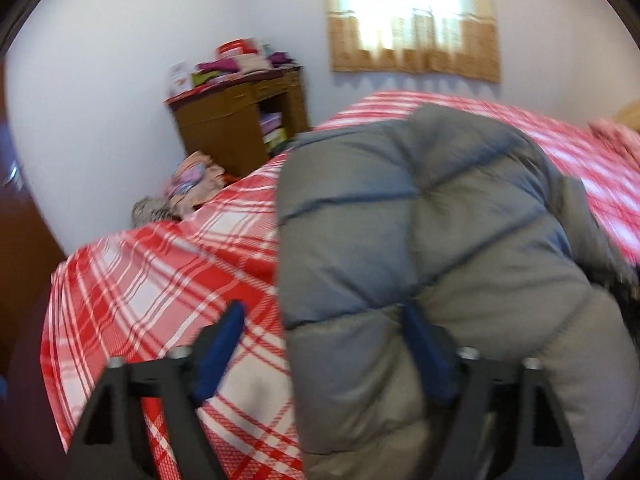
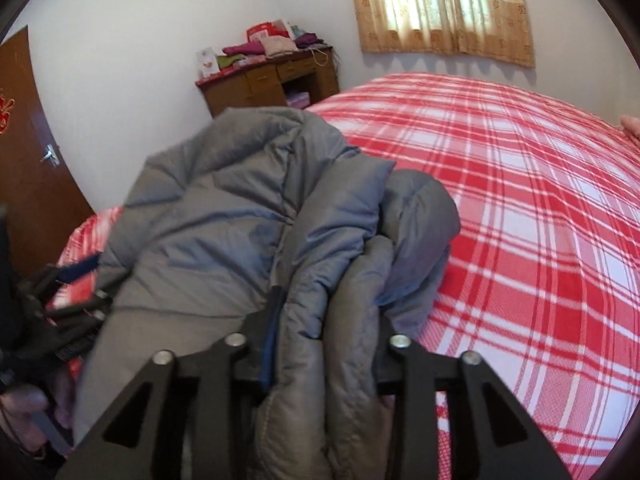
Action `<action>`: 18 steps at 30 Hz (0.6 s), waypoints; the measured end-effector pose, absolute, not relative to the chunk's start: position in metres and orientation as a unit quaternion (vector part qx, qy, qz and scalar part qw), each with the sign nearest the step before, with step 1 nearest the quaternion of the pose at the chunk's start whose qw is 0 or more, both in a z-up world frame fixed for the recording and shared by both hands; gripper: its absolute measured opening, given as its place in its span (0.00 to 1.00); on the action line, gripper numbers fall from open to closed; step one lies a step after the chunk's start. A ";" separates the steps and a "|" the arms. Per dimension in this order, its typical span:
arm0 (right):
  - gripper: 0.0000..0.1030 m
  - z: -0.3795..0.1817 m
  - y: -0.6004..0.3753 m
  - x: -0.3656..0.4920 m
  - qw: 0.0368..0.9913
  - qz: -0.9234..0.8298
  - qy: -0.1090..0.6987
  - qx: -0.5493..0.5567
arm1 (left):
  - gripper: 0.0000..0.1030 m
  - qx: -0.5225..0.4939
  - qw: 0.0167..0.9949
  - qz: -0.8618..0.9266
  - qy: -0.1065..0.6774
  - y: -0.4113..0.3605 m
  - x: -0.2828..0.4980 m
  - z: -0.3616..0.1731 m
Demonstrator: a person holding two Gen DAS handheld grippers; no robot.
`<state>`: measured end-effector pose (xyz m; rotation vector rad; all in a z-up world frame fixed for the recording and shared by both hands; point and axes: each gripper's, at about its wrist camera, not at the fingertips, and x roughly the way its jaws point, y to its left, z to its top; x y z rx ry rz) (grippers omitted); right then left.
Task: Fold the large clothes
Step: 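Lift the jacket bundle with both tools and roll it over onto itself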
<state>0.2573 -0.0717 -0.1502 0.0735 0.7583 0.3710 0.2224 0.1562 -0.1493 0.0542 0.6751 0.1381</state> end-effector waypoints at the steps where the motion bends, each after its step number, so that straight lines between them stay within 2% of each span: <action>1: 0.38 -0.151 -0.072 0.257 0.911 0.179 0.369 0.037 | 0.87 0.019 0.941 0.070 0.330 0.160 0.222 -0.152; 9: 0.40 -0.148 -0.067 0.245 0.914 0.172 0.366 0.042 | 0.90 0.002 0.939 0.092 0.333 0.164 0.224 -0.163; 18: 0.47 -0.151 -0.066 0.242 0.916 0.163 0.363 0.044 | 0.91 -0.013 0.938 0.089 0.336 0.166 0.221 -0.166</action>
